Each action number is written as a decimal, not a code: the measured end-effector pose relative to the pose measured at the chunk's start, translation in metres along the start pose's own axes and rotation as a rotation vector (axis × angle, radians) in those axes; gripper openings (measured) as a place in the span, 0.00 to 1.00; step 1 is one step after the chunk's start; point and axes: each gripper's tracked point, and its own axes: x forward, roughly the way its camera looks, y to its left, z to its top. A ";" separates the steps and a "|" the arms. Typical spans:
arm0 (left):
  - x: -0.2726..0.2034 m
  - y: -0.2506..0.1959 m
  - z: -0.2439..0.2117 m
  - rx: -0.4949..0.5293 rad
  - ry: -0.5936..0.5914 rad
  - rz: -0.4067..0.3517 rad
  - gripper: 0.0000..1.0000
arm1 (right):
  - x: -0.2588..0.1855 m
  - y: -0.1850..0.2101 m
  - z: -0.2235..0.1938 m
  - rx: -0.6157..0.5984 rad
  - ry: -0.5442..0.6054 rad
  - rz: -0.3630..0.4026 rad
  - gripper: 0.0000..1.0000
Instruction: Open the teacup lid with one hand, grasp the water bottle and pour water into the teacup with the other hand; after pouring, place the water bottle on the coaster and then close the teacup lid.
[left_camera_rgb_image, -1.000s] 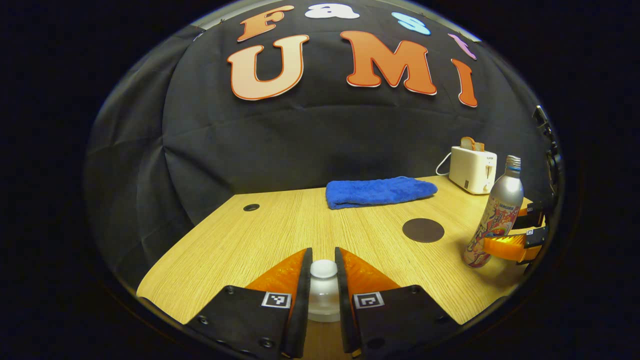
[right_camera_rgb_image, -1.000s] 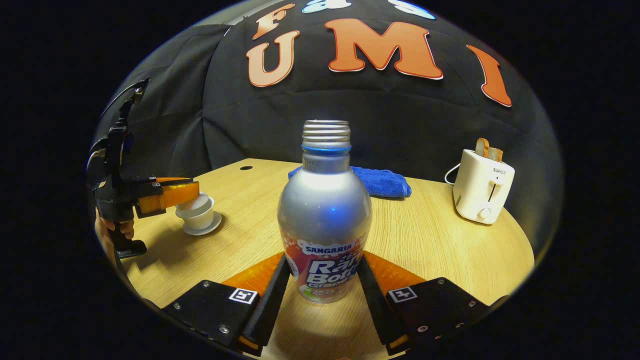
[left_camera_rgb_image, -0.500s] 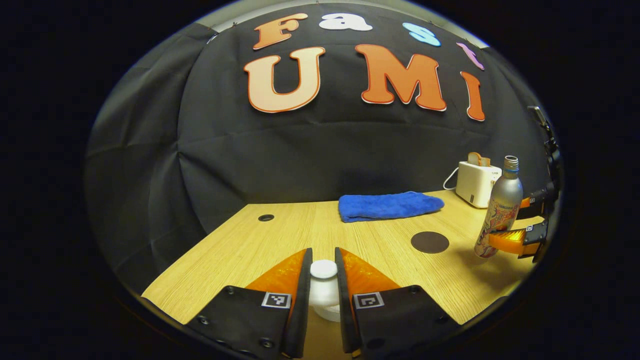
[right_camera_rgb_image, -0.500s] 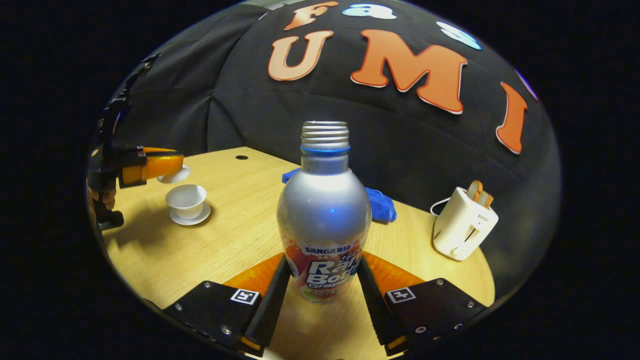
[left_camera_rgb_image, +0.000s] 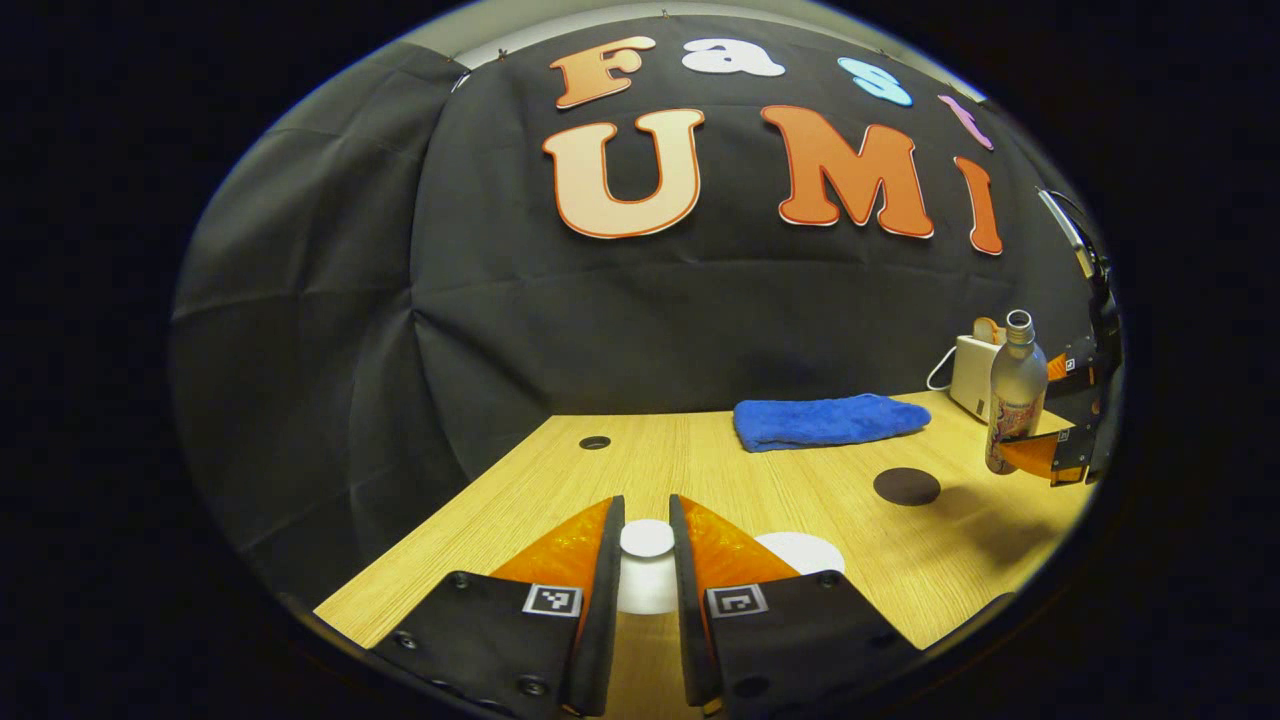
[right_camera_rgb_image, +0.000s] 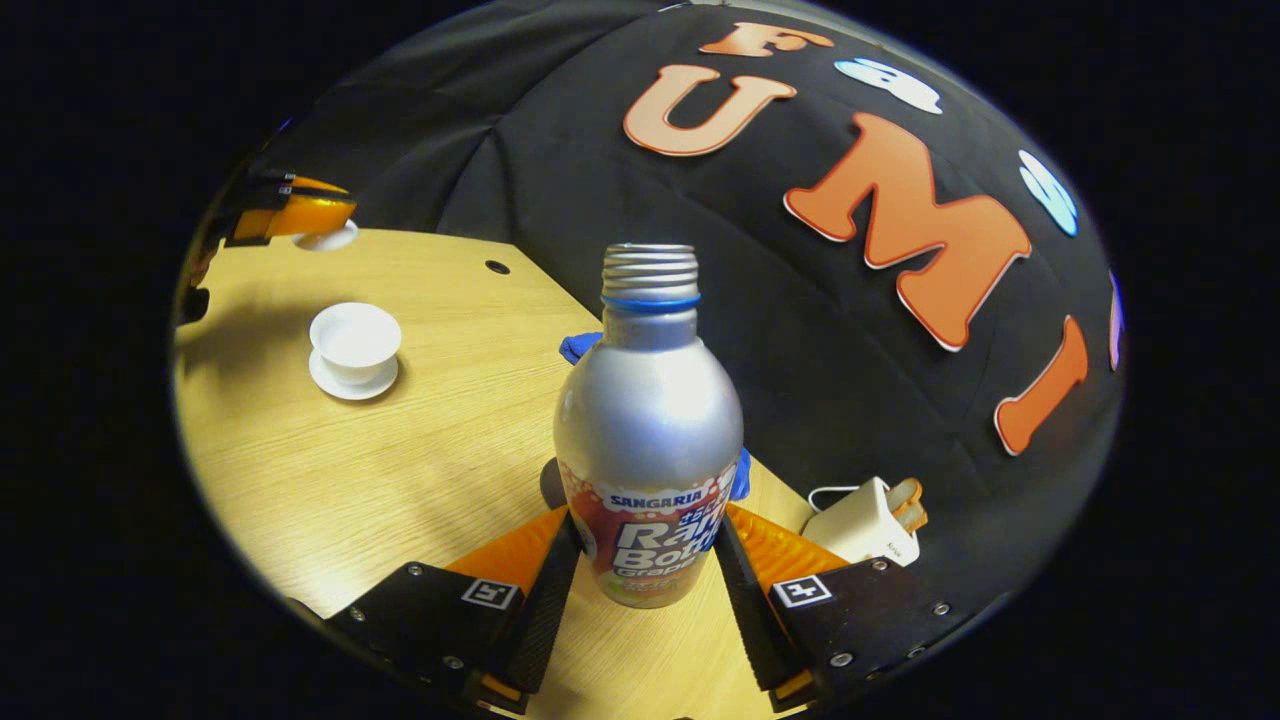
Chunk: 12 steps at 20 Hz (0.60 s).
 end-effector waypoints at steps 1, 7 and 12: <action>-0.003 0.005 -0.001 -0.003 -0.002 0.008 0.31 | 0.001 0.002 0.006 -0.031 -0.005 0.006 0.77; -0.011 0.032 -0.001 -0.018 0.003 0.044 0.31 | 0.018 0.011 0.035 -0.232 -0.030 0.006 0.77; -0.019 0.049 -0.008 -0.032 0.011 0.073 0.32 | 0.031 0.045 0.050 -0.373 -0.060 0.034 0.77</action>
